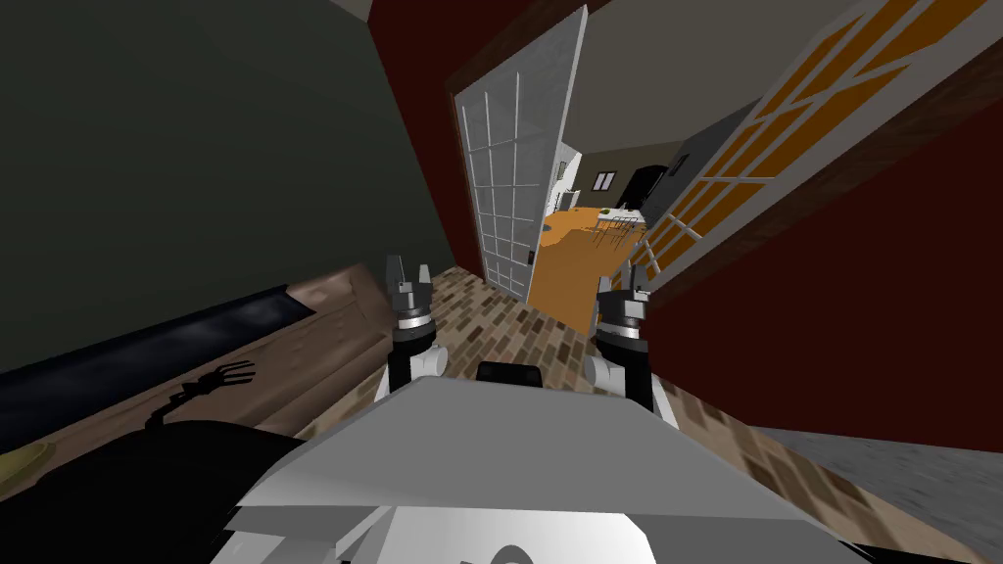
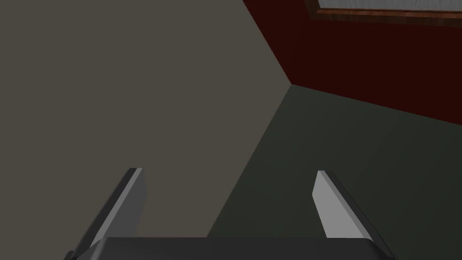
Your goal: Push the door open
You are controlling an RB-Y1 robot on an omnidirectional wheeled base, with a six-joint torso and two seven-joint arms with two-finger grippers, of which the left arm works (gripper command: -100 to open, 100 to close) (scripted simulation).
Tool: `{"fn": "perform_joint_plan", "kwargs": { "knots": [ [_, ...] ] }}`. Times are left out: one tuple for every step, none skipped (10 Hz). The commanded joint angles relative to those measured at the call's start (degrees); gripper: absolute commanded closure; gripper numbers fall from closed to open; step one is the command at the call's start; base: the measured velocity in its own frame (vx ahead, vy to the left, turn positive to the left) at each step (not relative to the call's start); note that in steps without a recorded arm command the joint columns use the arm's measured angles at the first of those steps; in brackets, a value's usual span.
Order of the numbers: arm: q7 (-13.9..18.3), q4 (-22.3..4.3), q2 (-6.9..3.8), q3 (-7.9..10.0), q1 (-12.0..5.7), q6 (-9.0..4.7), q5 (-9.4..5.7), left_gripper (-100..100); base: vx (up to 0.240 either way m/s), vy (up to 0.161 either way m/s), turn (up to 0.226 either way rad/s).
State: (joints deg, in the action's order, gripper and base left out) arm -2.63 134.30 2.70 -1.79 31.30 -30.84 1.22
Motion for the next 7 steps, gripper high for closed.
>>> {"fn": "perform_joint_plan", "kwargs": {
  "knots": [
    [1.7,-2.0,-0.81,-0.13,-0.64,-0.42,-0.63,-100,0.063,0.006,-0.141],
    [2.3,-2.7,-1.03,-0.18,-0.84,-0.55,-0.83,-100,0.113,0.014,-0.112],
    [3.4,-4.0,-1.49,-0.26,-1.25,-0.82,-1.23,-100,0.124,0.000,-0.106],
    [4.8,-5.7,-1.99,-0.37,-1.78,-1.16,-1.75,-100,0.121,-0.001,-0.171],
    [5.6,-6.6,-2.26,-0.44,-2.07,-1.36,-2.04,-100,0.098,0.013,-0.106],
    [7.2,-8.5,-2.79,-0.56,-2.66,-1.74,-2.62,-100,0.119,0.003,-0.126],
    [8.2,-9.6,-3.06,-0.63,-3.01,-1.97,-2.96,-100,0.132,0.004,-0.118]
  ]
}}
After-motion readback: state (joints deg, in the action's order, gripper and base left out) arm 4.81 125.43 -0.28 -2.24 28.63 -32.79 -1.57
